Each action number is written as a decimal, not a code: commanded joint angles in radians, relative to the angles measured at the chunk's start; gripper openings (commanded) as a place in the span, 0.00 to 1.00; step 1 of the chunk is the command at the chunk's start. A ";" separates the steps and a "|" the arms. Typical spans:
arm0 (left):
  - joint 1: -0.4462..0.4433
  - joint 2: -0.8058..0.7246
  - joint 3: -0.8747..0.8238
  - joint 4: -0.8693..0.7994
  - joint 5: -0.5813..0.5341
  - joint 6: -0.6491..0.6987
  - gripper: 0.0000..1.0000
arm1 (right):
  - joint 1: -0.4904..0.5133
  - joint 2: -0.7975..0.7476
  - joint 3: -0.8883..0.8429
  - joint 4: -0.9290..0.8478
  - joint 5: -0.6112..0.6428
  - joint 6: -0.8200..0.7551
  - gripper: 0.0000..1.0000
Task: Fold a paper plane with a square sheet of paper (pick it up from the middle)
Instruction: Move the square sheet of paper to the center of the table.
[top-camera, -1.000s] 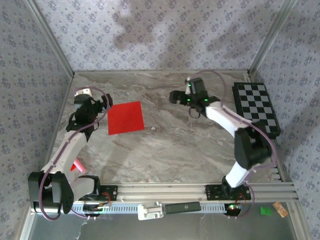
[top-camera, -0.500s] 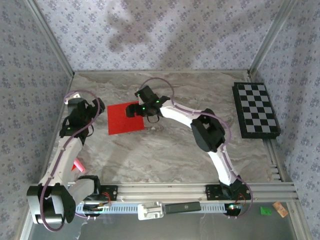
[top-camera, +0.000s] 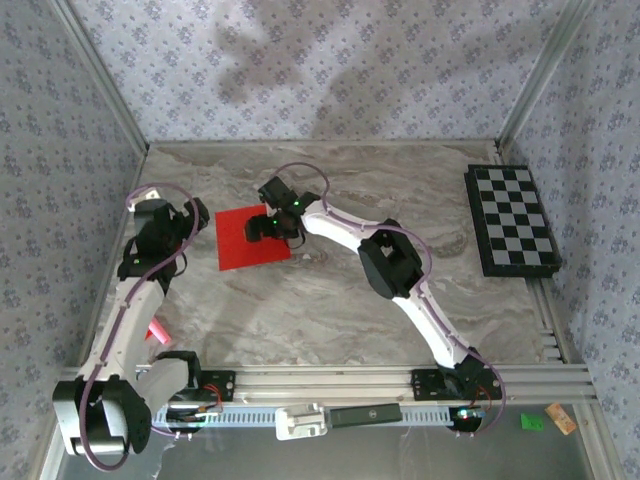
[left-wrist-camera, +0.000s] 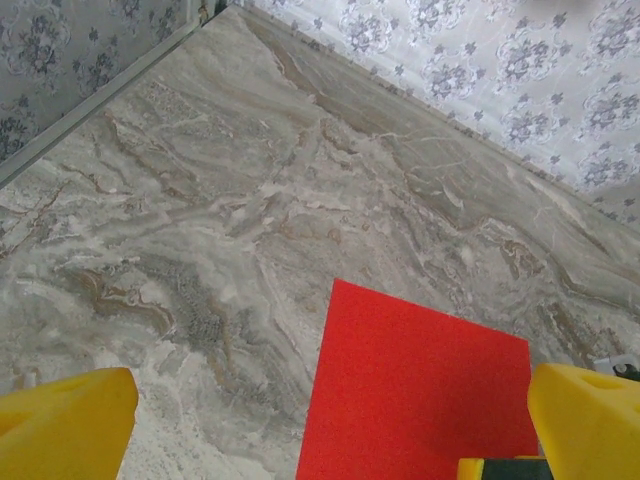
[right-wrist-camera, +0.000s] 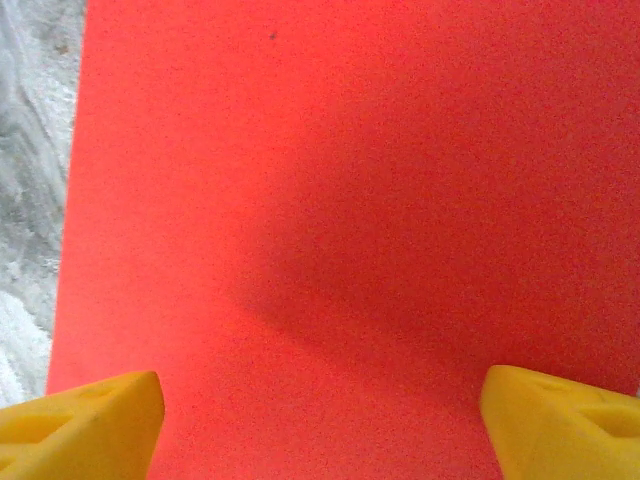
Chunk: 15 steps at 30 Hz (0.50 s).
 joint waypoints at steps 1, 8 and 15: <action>0.006 0.031 0.018 -0.013 0.018 -0.001 1.00 | -0.027 0.001 -0.053 -0.132 0.048 0.018 0.86; -0.005 0.129 0.087 -0.060 0.138 0.003 1.00 | -0.081 -0.196 -0.404 -0.089 0.138 0.126 0.86; -0.082 0.284 0.214 -0.179 0.187 0.006 1.00 | -0.158 -0.446 -0.750 -0.130 0.171 0.211 0.86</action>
